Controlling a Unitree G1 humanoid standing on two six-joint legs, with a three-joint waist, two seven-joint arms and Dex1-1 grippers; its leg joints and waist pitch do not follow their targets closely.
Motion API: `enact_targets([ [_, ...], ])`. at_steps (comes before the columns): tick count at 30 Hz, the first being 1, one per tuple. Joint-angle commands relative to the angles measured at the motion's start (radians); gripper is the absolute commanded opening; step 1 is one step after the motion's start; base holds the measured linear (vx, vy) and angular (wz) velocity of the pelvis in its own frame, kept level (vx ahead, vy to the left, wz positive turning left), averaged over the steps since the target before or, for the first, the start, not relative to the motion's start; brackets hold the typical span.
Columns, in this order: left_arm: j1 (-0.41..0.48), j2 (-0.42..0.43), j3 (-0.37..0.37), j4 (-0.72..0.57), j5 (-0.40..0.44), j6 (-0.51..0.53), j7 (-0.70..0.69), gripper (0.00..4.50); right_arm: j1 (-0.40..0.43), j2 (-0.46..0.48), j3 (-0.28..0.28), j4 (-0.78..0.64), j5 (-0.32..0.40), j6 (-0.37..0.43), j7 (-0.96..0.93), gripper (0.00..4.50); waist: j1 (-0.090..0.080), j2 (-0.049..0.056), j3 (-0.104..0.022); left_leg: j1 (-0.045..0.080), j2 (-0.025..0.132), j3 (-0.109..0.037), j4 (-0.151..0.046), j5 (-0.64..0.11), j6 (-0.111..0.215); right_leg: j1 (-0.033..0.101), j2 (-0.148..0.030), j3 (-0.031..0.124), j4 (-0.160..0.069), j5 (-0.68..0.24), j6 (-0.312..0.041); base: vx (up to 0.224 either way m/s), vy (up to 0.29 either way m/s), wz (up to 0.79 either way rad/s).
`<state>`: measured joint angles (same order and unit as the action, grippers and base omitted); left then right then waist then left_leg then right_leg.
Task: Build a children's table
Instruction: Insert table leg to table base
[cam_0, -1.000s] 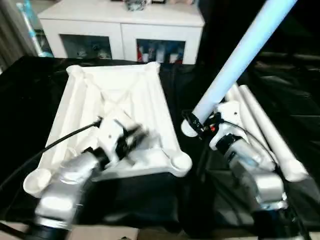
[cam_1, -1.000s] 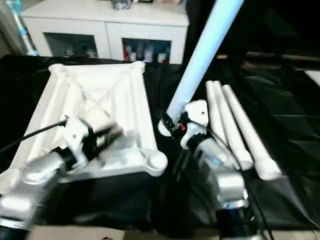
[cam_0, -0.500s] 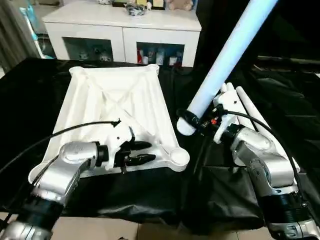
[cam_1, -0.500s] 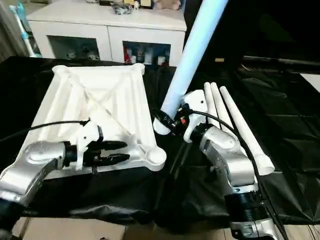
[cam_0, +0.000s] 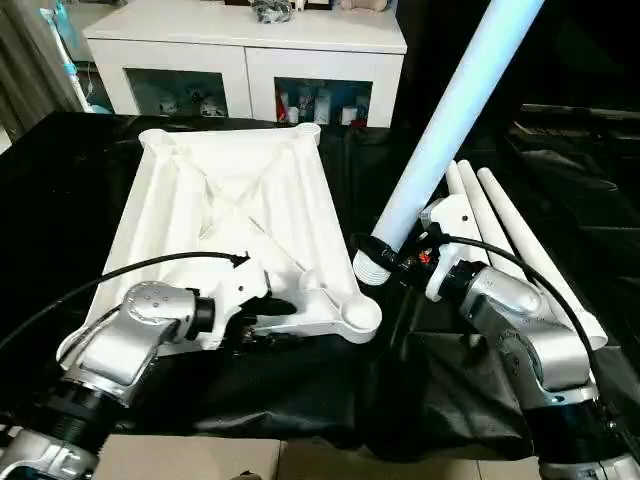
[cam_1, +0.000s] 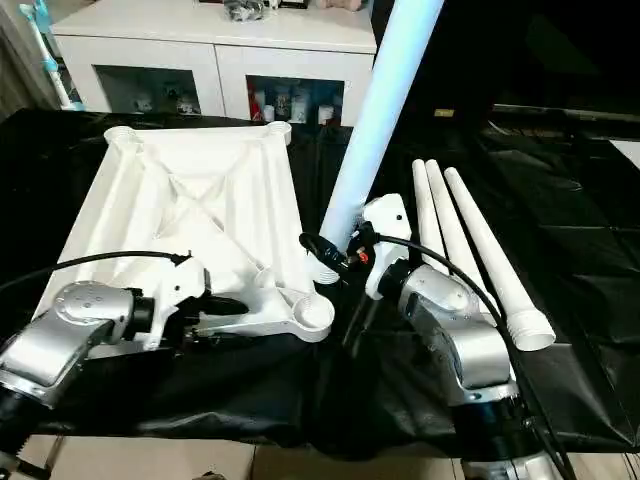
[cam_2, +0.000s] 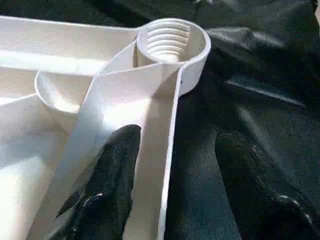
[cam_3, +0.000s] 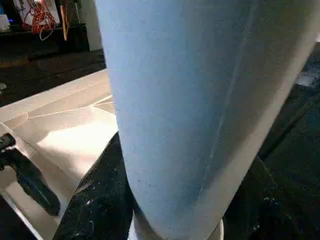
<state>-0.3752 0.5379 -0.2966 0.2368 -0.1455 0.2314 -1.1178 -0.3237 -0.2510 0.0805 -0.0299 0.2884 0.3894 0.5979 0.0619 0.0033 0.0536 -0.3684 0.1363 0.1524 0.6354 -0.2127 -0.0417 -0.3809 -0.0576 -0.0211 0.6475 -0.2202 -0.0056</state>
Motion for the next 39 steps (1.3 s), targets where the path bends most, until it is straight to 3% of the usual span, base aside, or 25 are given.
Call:
enact_targets([
  [1, -0.018, -0.002, 0.002, 0.034, 0.022, -0.023, 0.016, 2.78, 0.004, 0.007, 0.002, -0.029, 0.017, 0.019, -0.010, 1.86, 0.002, 0.012, -0.058, 0.014, 0.078, -0.027, -0.096, -0.199, 0.003, 0.038, -0.085, 0.043, -0.073, -0.086, -0.251, 0.000, 0.000, 0.00],
  [11, -0.063, -0.029, -0.014, 0.082, 0.037, -0.035, 0.006, 1.94, -0.003, 0.018, 0.018, -0.023, -0.019, 0.005, -0.034, 1.86, 0.002, 0.012, -0.060, 0.012, 0.078, -0.026, -0.094, -0.164, 0.009, 0.040, -0.088, 0.043, -0.069, -0.028, -0.257, 0.000, 0.000, 0.00],
  [12, -0.069, -0.031, -0.015, 0.093, 0.038, -0.042, 0.001, 1.85, -0.002, 0.019, 0.017, -0.024, -0.018, 0.004, -0.035, 1.86, 0.002, 0.016, -0.060, 0.013, 0.078, -0.026, -0.093, -0.168, 0.007, 0.039, -0.088, 0.043, -0.070, -0.032, -0.256, 0.000, 0.000, 0.00],
  [20, -0.091, -0.034, -0.033, 0.132, 0.055, -0.061, -0.037, 1.24, 0.011, 0.015, 0.019, -0.038, -0.022, -0.002, -0.033, 1.86, 0.002, 0.020, -0.063, 0.014, 0.079, -0.028, -0.093, -0.171, 0.001, 0.042, -0.089, 0.042, -0.067, 0.002, -0.265, 0.000, 0.000, 0.00],
  [35, -0.083, -0.034, -0.059, 0.165, 0.103, -0.091, -0.038, 0.12, 0.011, 0.017, 0.017, -0.034, -0.024, 0.003, -0.039, 1.86, 0.002, 0.019, -0.061, 0.015, 0.081, -0.027, -0.095, -0.189, -0.001, 0.041, -0.089, 0.043, -0.069, -0.022, -0.266, 0.000, 0.000, 0.00],
  [39, -0.083, -0.035, -0.070, 0.172, 0.119, -0.097, -0.039, 0.05, 0.009, 0.018, 0.016, -0.031, -0.024, 0.003, -0.040, 1.86, 0.002, 0.020, -0.062, 0.015, 0.081, -0.028, -0.095, -0.188, -0.003, 0.042, -0.090, 0.042, -0.068, -0.023, -0.266, 0.000, 0.000, 0.00],
])
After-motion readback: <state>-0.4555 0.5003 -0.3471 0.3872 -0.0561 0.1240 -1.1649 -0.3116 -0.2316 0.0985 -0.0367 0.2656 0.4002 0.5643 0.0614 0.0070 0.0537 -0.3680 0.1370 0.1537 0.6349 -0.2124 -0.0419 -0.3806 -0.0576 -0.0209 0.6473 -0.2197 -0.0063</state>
